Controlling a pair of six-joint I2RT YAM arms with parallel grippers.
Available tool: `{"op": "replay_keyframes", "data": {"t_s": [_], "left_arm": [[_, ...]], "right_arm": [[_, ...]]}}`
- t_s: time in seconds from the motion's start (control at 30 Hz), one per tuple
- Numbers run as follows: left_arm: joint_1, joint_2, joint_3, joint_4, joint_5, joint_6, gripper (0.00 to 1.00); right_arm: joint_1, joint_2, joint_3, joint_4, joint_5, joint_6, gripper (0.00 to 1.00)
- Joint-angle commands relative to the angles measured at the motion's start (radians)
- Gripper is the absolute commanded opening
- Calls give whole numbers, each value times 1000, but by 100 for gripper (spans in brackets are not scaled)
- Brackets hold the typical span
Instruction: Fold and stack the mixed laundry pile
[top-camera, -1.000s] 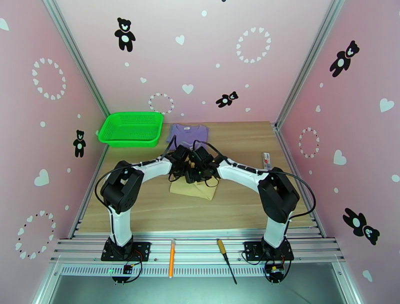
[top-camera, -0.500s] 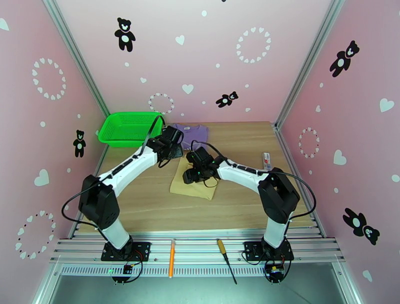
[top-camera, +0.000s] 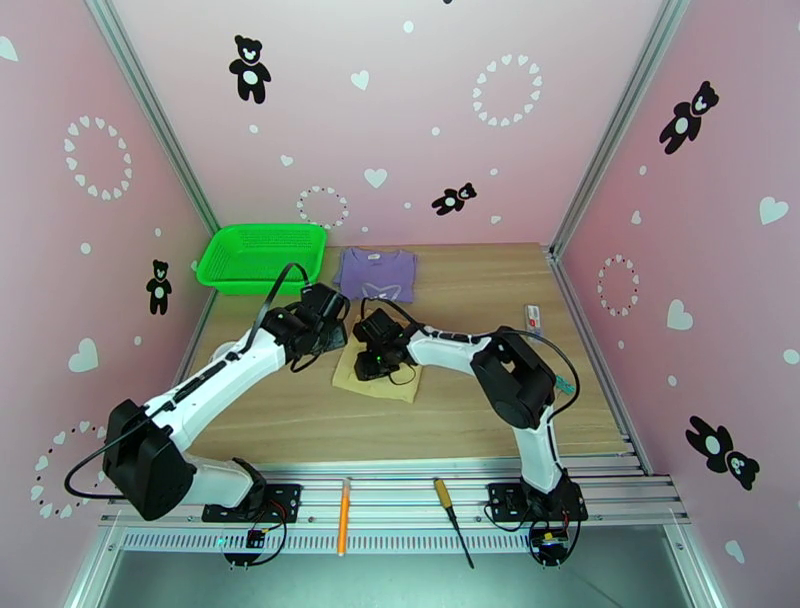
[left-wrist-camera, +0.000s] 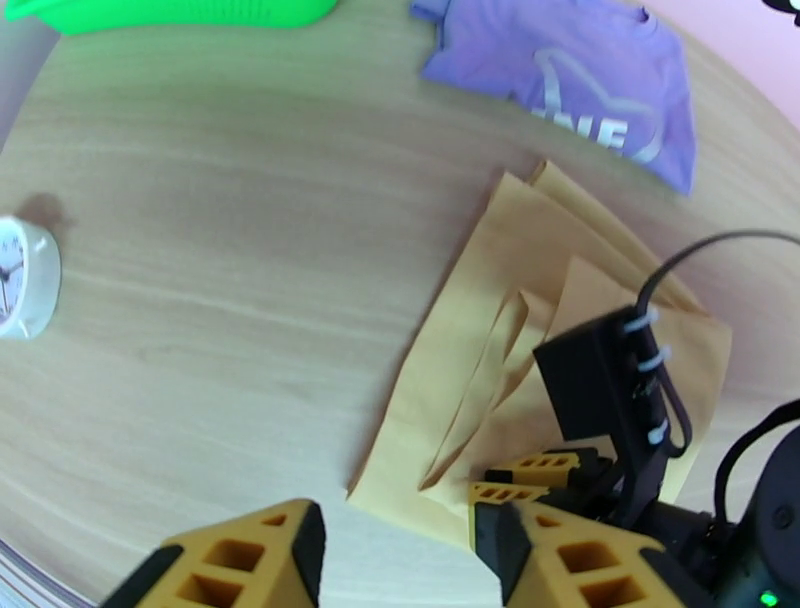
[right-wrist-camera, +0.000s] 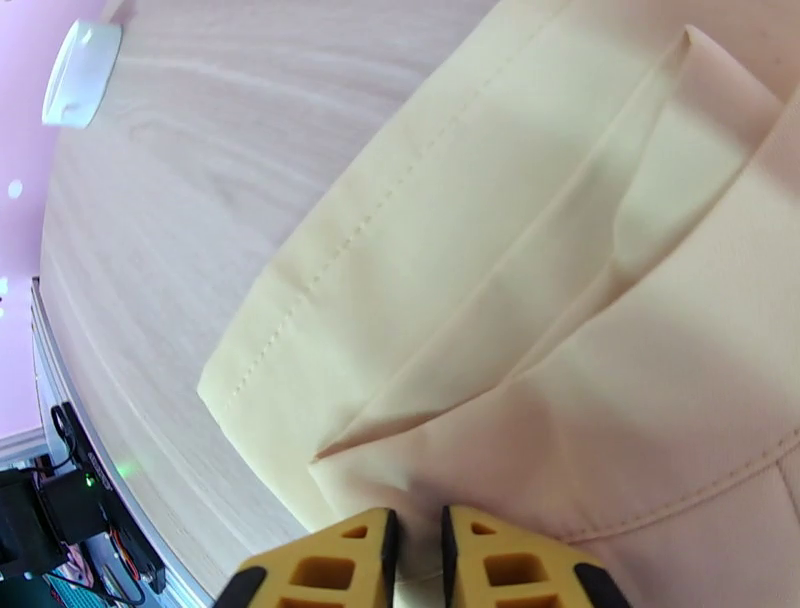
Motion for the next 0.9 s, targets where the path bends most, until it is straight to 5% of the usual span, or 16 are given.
{"op": "replay_keyframes", "data": {"t_s": [0.0, 0.27, 0.47, 0.63, 0.87], "left_arm": [[-37, -37, -39, -24, 3, -69, 53], [-95, -188, -160, -66, 45, -244, 56], [-124, -255, -380, 203, 248, -394, 69], [-155, -139, -459, 465, 339, -507, 83], [-173, 74, -460, 681, 364, -601, 87]], "right_arm": [[-2, -31, 30, -100, 45, -32, 29], [-99, -241, 214, -381, 114, -191, 54], [-284, -214, 325, -551, -3, -397, 67], [-365, -96, 341, -535, -4, -590, 70], [-404, 70, 365, -474, -36, -658, 76]]}}
